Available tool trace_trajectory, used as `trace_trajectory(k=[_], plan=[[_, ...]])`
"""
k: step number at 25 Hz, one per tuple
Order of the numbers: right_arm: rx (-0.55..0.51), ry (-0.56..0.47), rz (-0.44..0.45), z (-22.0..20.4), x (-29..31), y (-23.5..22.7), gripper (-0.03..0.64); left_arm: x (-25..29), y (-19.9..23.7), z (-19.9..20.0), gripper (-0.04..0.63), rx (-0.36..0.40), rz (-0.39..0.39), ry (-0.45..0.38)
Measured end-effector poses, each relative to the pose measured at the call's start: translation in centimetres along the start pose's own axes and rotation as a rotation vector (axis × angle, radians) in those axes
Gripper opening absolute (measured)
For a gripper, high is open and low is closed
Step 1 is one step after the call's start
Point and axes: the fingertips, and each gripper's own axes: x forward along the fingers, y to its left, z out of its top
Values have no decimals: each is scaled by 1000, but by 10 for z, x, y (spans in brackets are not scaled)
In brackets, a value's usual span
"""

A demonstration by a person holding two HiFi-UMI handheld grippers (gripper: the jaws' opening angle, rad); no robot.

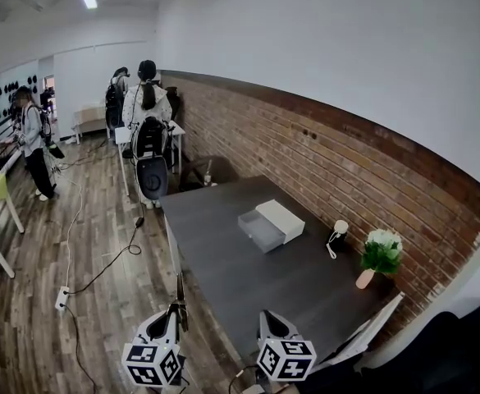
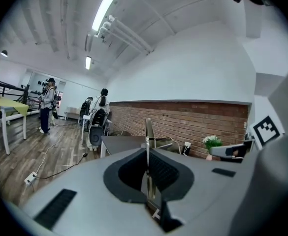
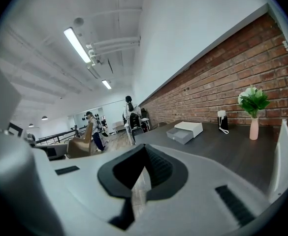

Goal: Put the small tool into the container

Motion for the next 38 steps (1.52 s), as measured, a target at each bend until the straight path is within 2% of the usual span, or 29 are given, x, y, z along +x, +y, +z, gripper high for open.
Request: trace_trajectory(k=[9, 16, 21, 27, 31, 38], plan=[[-29, 13, -43, 21, 64, -30, 2, 89, 11, 16, 5, -18, -44, -5], [-6, 53, -110, 9, 106, -43, 2, 146, 28, 9, 5, -23, -115, 40], [16, 27, -202, 20, 154, -52, 2, 213, 50, 19, 5, -18, -195, 61], [51, -5, -306, 50, 217, -46, 2, 288, 84, 55, 6, 34, -301, 82], [80, -31, -364, 66, 258, -42, 2, 337, 110, 76, 5, 42, -350, 87], [124, -54, -462, 74, 308, -41, 2, 406, 132, 95, 5, 62, -452, 107]])
